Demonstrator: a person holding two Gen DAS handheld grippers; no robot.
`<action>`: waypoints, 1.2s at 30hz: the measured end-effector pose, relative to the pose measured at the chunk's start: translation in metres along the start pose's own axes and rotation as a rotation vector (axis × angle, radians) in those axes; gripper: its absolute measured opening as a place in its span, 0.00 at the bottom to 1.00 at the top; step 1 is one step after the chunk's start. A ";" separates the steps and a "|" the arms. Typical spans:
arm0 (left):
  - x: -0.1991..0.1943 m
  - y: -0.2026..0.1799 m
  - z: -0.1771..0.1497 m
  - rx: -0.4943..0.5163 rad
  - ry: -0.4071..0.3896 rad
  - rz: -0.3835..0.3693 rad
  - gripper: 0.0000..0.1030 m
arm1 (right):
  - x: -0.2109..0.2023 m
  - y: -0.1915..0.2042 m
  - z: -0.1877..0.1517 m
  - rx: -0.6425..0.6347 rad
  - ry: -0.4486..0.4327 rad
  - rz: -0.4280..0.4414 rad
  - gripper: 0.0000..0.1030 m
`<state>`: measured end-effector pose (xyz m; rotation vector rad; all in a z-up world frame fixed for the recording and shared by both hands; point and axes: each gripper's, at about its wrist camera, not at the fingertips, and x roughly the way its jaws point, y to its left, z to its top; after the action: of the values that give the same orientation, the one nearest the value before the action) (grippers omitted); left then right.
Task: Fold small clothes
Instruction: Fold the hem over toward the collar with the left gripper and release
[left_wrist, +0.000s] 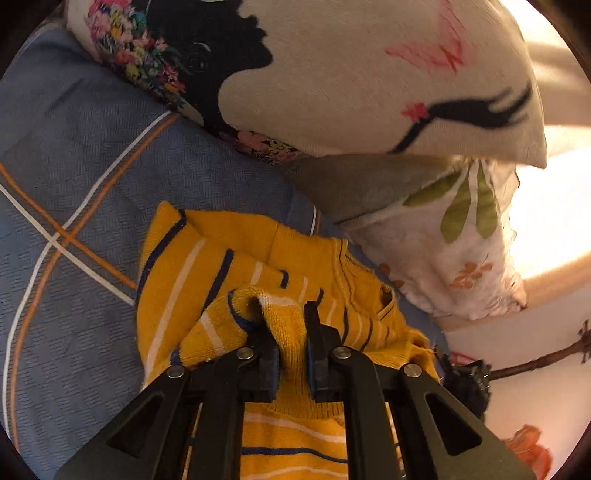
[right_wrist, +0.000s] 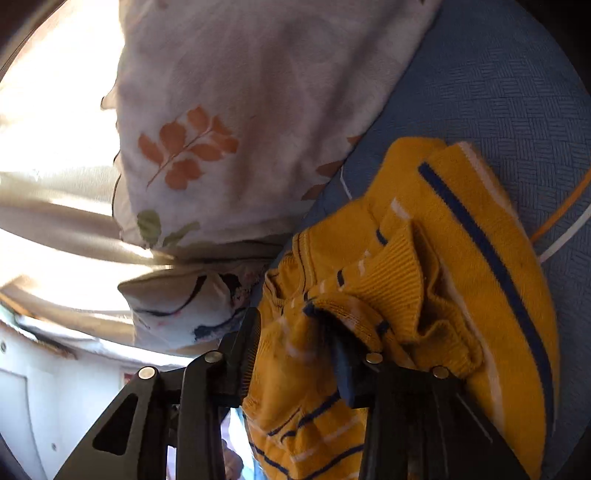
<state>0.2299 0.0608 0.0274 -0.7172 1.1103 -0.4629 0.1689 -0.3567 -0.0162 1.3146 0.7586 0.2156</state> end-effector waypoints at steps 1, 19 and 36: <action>-0.002 0.004 0.005 -0.030 -0.006 -0.032 0.16 | -0.001 -0.005 0.006 0.029 -0.029 0.021 0.42; -0.072 0.024 0.009 0.039 -0.100 0.133 0.53 | -0.048 0.030 -0.001 -0.287 -0.124 -0.318 0.67; -0.067 0.047 -0.086 0.334 0.079 0.403 0.31 | -0.083 0.013 -0.063 -0.555 -0.112 -0.644 0.08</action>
<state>0.1243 0.1128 0.0139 -0.1761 1.1806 -0.3212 0.0724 -0.3491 0.0232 0.5138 0.9059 -0.1592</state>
